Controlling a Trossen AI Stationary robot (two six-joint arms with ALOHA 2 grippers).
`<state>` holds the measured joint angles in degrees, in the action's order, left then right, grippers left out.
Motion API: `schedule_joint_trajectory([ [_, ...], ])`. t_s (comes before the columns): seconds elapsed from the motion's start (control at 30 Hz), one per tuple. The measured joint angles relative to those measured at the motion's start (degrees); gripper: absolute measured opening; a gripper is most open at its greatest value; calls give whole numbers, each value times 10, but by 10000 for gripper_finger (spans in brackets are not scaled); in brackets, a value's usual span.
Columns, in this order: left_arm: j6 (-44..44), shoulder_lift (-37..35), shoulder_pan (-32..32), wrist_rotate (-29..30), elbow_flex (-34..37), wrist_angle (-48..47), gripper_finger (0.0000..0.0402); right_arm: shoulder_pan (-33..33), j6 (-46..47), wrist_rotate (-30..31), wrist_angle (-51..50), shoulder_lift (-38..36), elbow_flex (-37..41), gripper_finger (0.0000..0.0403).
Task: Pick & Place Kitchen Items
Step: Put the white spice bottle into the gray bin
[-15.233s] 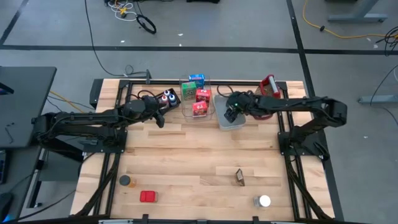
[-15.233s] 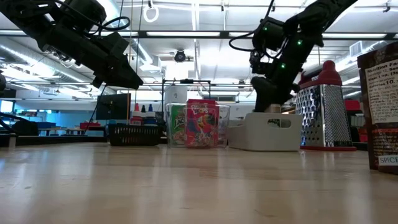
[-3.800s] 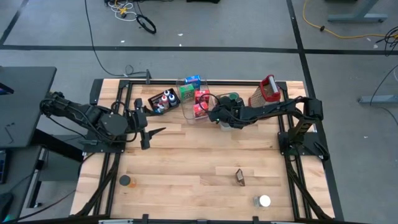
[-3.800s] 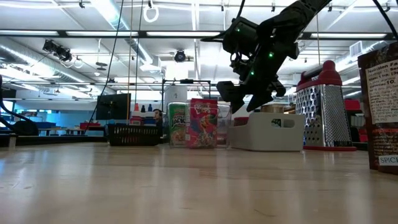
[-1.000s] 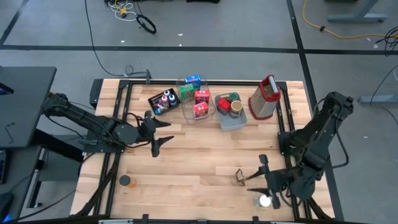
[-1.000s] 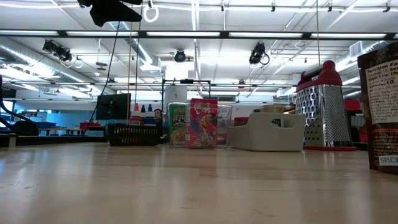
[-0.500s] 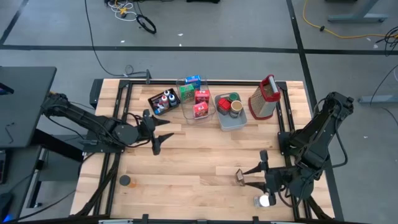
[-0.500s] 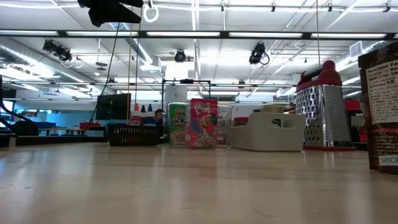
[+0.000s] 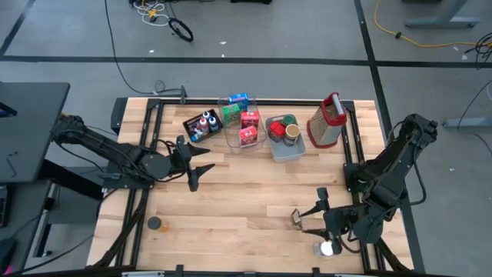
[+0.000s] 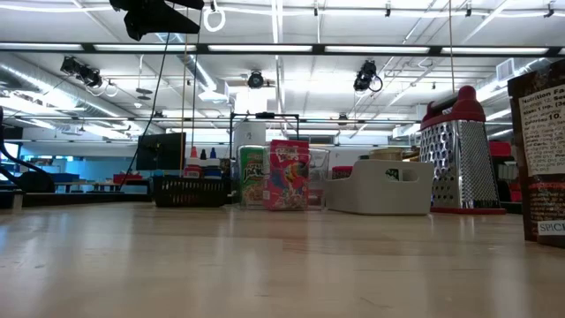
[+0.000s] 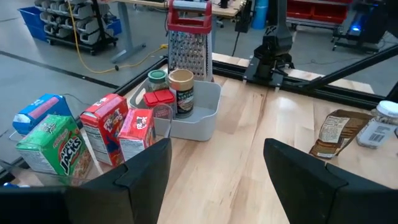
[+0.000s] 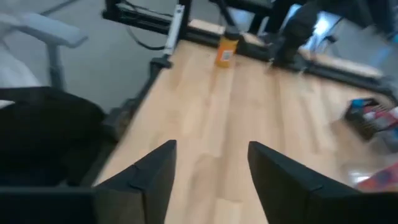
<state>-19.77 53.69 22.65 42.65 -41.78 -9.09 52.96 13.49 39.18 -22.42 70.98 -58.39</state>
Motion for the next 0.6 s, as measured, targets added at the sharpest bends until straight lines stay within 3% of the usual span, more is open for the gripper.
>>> schedule_joint_trajectory([
  [0.3, -9, 0, 0, 0, 0, 0, 265, 29, 150, -139, -59, 9, 0, 270],
  [0.47, -10, 0, 0, 0, 0, 0, 265, 50, 241, -135, -113, 63, 0, 272],
  [0.6, -10, 0, 0, 0, 0, 0, 265, 56, 289, -172, -122, 125, 1, 272],
])
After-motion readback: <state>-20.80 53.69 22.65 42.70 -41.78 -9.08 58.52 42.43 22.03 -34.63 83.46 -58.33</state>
